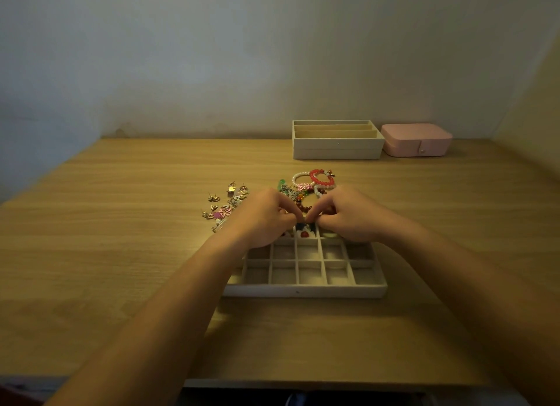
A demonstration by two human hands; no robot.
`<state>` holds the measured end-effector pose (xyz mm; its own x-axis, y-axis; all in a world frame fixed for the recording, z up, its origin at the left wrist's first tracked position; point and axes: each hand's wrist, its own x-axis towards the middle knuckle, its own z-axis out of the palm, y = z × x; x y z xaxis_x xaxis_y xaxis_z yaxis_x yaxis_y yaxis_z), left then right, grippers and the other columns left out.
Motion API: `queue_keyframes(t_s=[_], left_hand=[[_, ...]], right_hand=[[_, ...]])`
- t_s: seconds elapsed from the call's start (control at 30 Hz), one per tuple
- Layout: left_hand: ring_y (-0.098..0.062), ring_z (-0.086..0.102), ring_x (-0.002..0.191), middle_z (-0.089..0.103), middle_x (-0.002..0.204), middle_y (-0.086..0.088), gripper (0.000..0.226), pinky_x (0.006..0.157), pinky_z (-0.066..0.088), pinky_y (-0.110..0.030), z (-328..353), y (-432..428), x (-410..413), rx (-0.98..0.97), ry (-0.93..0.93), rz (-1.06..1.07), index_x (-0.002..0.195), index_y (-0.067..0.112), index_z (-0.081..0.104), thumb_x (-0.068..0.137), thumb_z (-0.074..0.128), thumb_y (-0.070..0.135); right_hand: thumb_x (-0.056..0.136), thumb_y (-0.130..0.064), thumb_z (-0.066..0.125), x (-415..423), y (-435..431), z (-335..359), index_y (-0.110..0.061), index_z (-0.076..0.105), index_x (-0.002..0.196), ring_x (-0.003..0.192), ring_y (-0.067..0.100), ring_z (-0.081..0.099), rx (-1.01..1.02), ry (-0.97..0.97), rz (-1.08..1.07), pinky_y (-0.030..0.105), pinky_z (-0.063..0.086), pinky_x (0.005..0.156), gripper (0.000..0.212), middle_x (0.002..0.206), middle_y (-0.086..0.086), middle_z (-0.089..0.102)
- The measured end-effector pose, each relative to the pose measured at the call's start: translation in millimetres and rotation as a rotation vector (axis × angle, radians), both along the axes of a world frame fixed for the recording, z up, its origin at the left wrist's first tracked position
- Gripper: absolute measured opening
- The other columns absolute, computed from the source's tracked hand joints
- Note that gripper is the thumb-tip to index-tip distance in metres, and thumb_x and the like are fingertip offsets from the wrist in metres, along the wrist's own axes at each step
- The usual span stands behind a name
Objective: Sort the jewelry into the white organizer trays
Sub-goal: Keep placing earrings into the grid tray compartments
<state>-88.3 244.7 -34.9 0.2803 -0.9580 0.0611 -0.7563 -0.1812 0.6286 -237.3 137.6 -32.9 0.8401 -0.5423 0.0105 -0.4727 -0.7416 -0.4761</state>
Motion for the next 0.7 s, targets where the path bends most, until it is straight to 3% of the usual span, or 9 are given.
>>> queue_keyframes(t_s=[0.17,0.4,0.47,0.53,0.6,0.7], left_hand=[[-0.001,0.046,0.06,0.058,0.083,0.006,0.021,0.053,0.034,-0.016,0.5,2.5,1.9,-0.038,-0.002,0.012,0.095,0.029,0.078,0.096,0.059,0.019],[-0.01,0.061,0.086,0.072,0.1,0.007,0.021,0.078,0.054,-0.033,-4.0,3.5,-1.1,-0.038,-0.081,0.002,0.095,0.034,0.079,0.091,0.06,0.027],[-0.01,0.061,0.078,0.07,0.083,0.015,0.021,0.073,0.053,-0.031,-4.7,4.4,-1.9,-0.02,-0.133,-0.002,0.093,0.037,0.079,0.089,0.06,0.031],[-0.003,0.051,0.064,0.054,0.065,0.024,0.02,0.062,0.042,-0.027,-4.8,6.4,-4.4,0.008,-0.214,-0.016,0.093,0.038,0.079,0.091,0.061,0.029],[-0.001,0.047,0.063,0.048,0.065,0.026,0.021,0.061,0.037,-0.026,-4.5,8.1,-6.3,0.004,-0.282,-0.028,0.097,0.038,0.079,0.093,0.06,0.028],[-0.007,0.052,0.075,0.053,0.077,0.017,0.022,0.066,0.04,-0.027,-3.1,8.8,-7.1,0.018,-0.338,-0.046,0.102,0.04,0.077,0.095,0.059,0.031]], right_hand=[[0.099,-0.014,0.058,-2.2,-0.9,0.8,-0.026,0.078,0.102,0.067,-0.003,0.052,-0.002,-0.042,-0.032,0.009,0.037,0.055,0.023,0.079,-0.024,0.057],[0.098,-0.015,0.059,0.9,7.3,4.4,-0.027,0.075,0.109,0.069,0.0,0.053,-0.004,0.047,0.0,0.01,0.038,0.051,0.023,0.081,-0.019,0.057],[0.095,-0.015,0.063,1.8,9.0,4.8,-0.026,0.076,0.106,0.073,0.002,0.055,-0.004,0.039,-0.009,0.012,0.039,0.057,0.02,0.081,-0.017,0.058],[0.093,-0.014,0.066,2.8,10.3,5.3,-0.024,0.076,0.103,0.074,0.002,0.054,-0.012,0.037,-0.017,0.014,0.04,0.059,0.017,0.082,-0.016,0.058],[0.09,-0.014,0.069,4.4,11.8,5.8,-0.024,0.076,0.1,0.073,0.002,0.054,-0.017,0.03,-0.023,0.017,0.04,0.06,0.016,0.08,-0.015,0.058],[0.088,-0.014,0.072,8.1,15.8,5.7,-0.023,0.077,0.098,0.071,0.002,0.051,-0.01,0.016,-0.038,0.016,0.039,0.059,0.014,0.078,-0.015,0.056]])
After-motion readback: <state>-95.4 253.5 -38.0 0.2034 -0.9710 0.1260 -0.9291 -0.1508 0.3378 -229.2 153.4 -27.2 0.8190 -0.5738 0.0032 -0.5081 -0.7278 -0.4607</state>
